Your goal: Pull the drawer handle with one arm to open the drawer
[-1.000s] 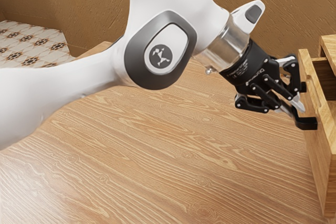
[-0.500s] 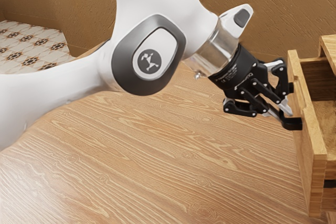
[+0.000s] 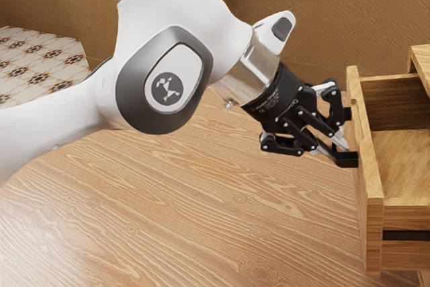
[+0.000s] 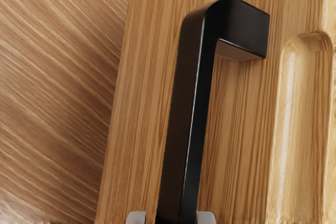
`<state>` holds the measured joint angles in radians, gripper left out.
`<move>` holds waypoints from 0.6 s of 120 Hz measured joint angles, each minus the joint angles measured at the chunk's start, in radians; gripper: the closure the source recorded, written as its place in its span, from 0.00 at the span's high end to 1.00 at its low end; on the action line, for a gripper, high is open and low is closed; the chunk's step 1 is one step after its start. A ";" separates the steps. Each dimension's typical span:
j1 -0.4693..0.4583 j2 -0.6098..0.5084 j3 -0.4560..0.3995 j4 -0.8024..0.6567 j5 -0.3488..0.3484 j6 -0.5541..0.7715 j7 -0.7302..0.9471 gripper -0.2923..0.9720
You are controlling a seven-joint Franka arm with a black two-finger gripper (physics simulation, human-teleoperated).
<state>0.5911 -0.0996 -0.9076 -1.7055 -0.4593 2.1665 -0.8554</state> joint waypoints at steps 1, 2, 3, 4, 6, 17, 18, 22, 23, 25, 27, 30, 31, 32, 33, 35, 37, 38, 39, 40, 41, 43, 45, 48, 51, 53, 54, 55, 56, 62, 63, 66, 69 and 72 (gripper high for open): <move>0.001 -0.003 0.000 -0.001 -0.002 0.000 0.000 0.22; 0.002 -0.006 0.000 -0.003 -0.004 -0.001 0.000 0.22; 0.003 -0.010 0.001 -0.005 -0.007 -0.001 0.000 0.21; 0.004 -0.014 0.002 -0.006 -0.009 -0.001 0.000 0.21; 0.005 -0.020 0.004 -0.010 -0.014 -0.002 0.001 0.21; 0.009 -0.052 0.021 -0.028 -0.037 -0.009 0.002 0.21; 0.010 -0.055 0.022 -0.030 -0.039 -0.010 0.002 0.21; 0.010 -0.066 0.029 -0.037 -0.048 -0.013 0.003 0.21; 0.010 -0.068 0.031 -0.038 -0.050 -0.014 0.003 0.21; 0.010 -0.071 0.034 -0.041 -0.054 -0.016 0.003 0.22; 0.011 -0.075 0.037 -0.044 -0.058 -0.017 0.003 0.22; 0.012 -0.080 0.040 -0.047 -0.063 -0.020 0.003 0.22; 0.012 -0.083 0.041 -0.049 -0.064 -0.020 0.004 0.22; 0.013 -0.084 0.042 -0.050 -0.066 -0.021 0.004 0.22; 0.012 -0.086 0.044 -0.051 -0.067 -0.022 0.004 0.22; 0.012 -0.091 0.048 -0.055 -0.071 -0.023 0.004 0.22; 0.012 -0.097 0.052 -0.059 -0.075 -0.025 0.004 0.22; 0.013 -0.100 0.053 -0.060 -0.077 -0.026 0.005 0.22; 0.013 -0.104 0.055 -0.062 -0.079 -0.027 0.005 0.22; 0.013 -0.106 0.058 -0.063 -0.081 -0.028 0.005 0.22; 0.013 -0.110 0.060 -0.065 -0.083 -0.029 0.005 0.22; 0.014 -0.117 0.063 -0.070 -0.088 -0.032 0.005 0.22; 0.014 -0.125 0.067 -0.075 -0.092 -0.034 0.005 0.22; 0.014 -0.135 0.073 -0.081 -0.097 -0.037 0.006 0.22; 0.014 -0.146 0.079 -0.088 -0.104 -0.040 0.006 0.23; 0.015 -0.154 0.082 -0.092 -0.108 -0.042 0.007 0.23; 0.016 -0.157 0.083 -0.093 -0.110 -0.043 0.007 0.22; 0.015 -0.161 0.086 -0.095 -0.112 -0.045 0.007 0.22; 0.015 -0.164 0.088 -0.097 -0.113 -0.046 0.007 0.22; 0.016 -0.188 0.101 -0.112 -0.128 -0.053 0.008 0.22; 0.016 -0.192 0.104 -0.114 -0.130 -0.054 0.008 0.23; 0.017 -0.204 0.110 -0.121 -0.136 -0.058 0.009 0.23; 0.018 -0.217 0.117 -0.129 -0.143 -0.062 0.009 0.23; 0.022 -0.231 0.122 -0.137 -0.151 -0.067 0.010 0.23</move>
<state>0.6133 -0.3305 -0.7855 -1.8427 -0.6103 2.0999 -0.8456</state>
